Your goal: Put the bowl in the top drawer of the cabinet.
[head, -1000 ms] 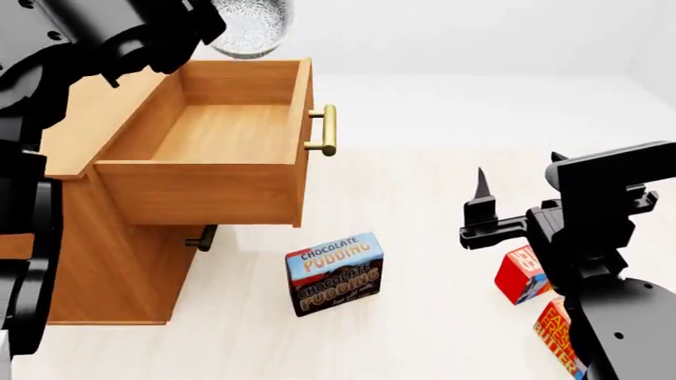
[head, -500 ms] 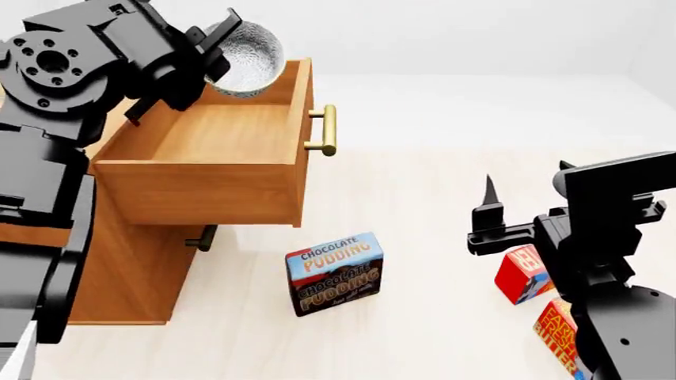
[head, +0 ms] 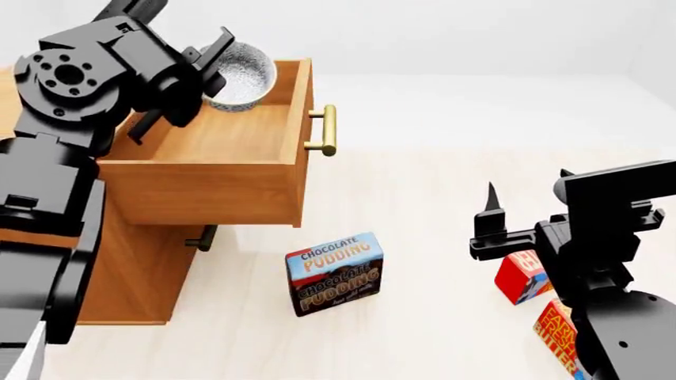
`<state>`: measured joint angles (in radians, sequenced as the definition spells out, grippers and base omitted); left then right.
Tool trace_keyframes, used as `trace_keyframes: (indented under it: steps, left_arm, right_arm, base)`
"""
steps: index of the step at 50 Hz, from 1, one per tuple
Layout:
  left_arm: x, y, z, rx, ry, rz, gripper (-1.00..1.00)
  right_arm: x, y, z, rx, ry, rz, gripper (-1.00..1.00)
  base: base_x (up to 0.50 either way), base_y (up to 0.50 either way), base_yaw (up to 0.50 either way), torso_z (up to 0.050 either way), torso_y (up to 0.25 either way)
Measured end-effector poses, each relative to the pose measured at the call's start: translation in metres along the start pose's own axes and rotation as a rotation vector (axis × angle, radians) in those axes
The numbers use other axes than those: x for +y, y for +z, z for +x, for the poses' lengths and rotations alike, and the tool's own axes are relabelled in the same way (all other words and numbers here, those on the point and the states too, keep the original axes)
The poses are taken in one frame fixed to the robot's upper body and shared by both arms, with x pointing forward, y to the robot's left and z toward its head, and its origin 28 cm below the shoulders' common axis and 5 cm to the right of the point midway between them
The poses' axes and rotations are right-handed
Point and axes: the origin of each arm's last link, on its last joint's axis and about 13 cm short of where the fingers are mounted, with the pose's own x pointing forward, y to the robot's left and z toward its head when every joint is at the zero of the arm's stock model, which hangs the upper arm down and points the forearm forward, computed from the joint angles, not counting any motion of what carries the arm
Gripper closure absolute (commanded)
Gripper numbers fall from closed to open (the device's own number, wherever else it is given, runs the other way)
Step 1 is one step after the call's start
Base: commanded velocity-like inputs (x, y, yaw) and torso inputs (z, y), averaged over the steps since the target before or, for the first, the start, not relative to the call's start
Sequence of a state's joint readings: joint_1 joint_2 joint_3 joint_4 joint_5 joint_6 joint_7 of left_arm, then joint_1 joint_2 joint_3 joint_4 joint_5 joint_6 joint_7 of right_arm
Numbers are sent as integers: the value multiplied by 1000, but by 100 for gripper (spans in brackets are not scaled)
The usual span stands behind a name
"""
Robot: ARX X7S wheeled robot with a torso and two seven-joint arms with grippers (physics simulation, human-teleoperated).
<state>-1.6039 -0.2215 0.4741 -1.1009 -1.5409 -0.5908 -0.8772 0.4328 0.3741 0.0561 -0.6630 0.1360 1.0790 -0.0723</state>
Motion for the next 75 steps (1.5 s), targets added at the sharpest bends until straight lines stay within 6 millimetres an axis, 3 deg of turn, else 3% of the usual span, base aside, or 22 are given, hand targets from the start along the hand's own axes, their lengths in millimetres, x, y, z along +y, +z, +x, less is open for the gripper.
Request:
trace_keyframes:
  steps: [20, 46, 75]
  left_arm:
    - [-9, 5, 3, -53, 75, -20, 100]
    - [-14, -6, -3, 33, 69, 144, 100]
    - [-5, -16, 9, 69, 122, 135, 100]
  right_arm:
    - [-1, -3, 0, 16, -5, 11, -100]
    - [-4, -10, 0, 36, -18, 16, -100]
    - [-6, -19, 0, 55, -22, 21, -100]
  base:
    - [0, 0, 0, 0, 0]
    - [0, 0, 0, 0, 0]
    - [0, 0, 0, 0, 0]
